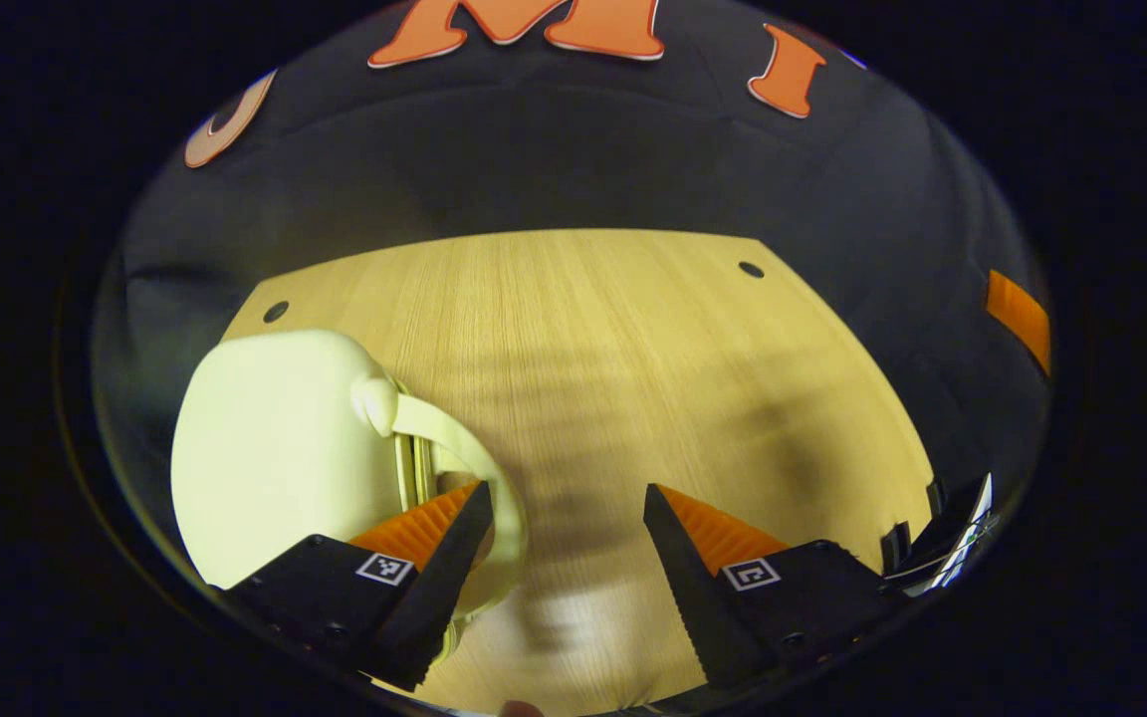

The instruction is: First open the suitcase, pack the skin care products into it, and then close the suitcase.

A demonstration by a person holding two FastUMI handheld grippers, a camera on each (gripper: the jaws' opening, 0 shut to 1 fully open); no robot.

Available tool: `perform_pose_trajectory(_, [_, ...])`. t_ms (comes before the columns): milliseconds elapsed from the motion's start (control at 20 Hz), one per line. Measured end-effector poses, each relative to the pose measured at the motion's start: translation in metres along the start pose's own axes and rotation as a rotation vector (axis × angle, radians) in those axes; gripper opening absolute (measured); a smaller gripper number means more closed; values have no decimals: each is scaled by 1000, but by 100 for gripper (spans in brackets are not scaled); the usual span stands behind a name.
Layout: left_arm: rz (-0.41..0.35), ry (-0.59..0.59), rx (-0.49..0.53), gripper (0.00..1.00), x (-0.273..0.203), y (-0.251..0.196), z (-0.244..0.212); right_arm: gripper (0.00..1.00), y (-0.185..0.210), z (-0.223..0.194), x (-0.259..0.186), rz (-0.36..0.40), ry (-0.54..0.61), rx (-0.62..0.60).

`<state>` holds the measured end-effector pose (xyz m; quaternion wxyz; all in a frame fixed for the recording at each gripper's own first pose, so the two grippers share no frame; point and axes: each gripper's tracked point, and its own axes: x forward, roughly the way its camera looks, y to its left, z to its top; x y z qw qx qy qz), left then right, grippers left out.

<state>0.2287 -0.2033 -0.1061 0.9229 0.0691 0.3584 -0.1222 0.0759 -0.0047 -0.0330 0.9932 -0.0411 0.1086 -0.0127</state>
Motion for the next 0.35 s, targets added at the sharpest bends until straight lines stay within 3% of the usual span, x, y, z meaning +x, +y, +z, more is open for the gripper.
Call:
perform_pose_trajectory(150, [-23, -117, 29, 97, -46, -14, 63, 96, 14, 16, -15, -6, -33, -15])
perform_pose_trajectory(350, [9, -349, 77, 97, -120, -15, 130, 96, 34, 50, -38, -8, -111, -1])
